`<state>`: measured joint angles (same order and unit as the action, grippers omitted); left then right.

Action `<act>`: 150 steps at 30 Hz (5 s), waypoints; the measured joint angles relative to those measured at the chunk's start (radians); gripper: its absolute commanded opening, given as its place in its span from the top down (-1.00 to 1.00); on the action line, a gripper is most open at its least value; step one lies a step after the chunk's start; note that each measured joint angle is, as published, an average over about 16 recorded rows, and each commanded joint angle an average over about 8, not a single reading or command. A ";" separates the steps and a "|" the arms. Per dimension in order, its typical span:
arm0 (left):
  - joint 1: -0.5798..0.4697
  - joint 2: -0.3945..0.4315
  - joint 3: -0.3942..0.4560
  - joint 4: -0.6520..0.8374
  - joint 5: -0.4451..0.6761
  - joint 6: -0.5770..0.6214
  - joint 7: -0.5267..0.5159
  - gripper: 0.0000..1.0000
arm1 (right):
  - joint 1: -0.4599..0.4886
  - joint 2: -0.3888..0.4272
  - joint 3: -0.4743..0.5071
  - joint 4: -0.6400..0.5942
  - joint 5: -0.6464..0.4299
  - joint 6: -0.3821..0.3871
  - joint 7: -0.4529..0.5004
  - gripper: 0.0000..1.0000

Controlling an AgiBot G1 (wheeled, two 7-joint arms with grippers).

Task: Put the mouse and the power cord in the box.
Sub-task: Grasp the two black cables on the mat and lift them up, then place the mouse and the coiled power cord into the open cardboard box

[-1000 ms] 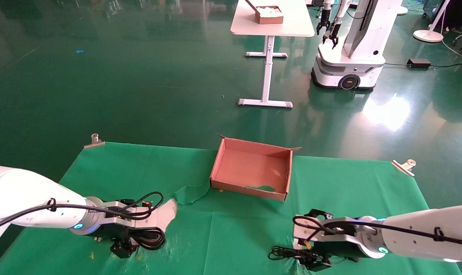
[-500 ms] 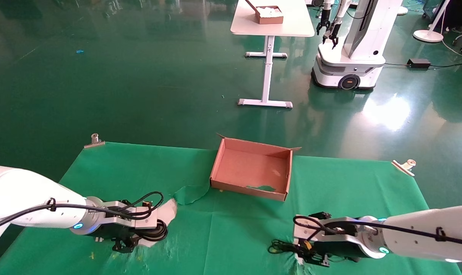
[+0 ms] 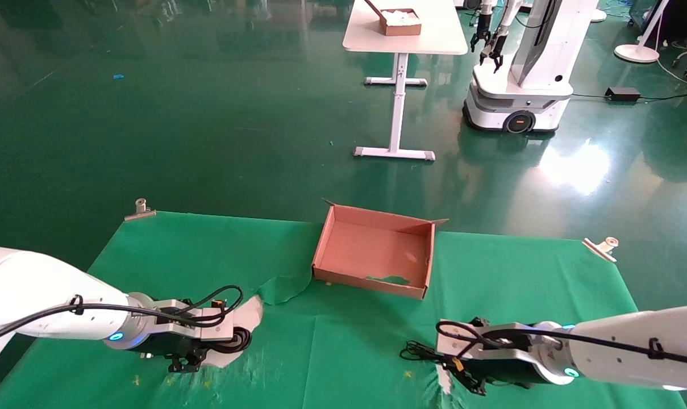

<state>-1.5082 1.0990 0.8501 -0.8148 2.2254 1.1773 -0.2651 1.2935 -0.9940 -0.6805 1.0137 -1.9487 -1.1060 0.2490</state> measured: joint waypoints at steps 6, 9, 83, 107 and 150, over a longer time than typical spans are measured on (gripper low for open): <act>-0.012 -0.003 -0.005 -0.011 -0.005 0.001 0.003 1.00 | 0.009 0.006 0.007 -0.001 0.003 0.003 0.001 1.00; -0.026 -0.003 -0.012 -0.028 -0.015 0.004 0.007 1.00 | 0.025 0.012 0.016 -0.006 0.007 0.009 0.001 1.00; -0.225 0.245 0.640 0.220 -0.480 -0.677 0.198 -1.00 | 0.347 0.052 0.150 0.030 0.104 0.044 -0.024 1.00; -0.246 0.111 0.737 -0.002 -0.197 -0.577 -0.221 -1.00 | 0.384 -0.357 0.018 -0.440 0.034 0.297 -0.276 0.26; -0.246 0.102 0.742 -0.032 -0.162 -0.569 -0.263 -1.00 | 0.187 -0.134 0.115 -0.253 0.393 0.114 -0.214 -1.00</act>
<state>-1.7546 1.2006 1.5922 -0.8463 2.0632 0.6078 -0.5286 1.4808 -1.1283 -0.5659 0.7603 -1.5558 -0.9921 0.0348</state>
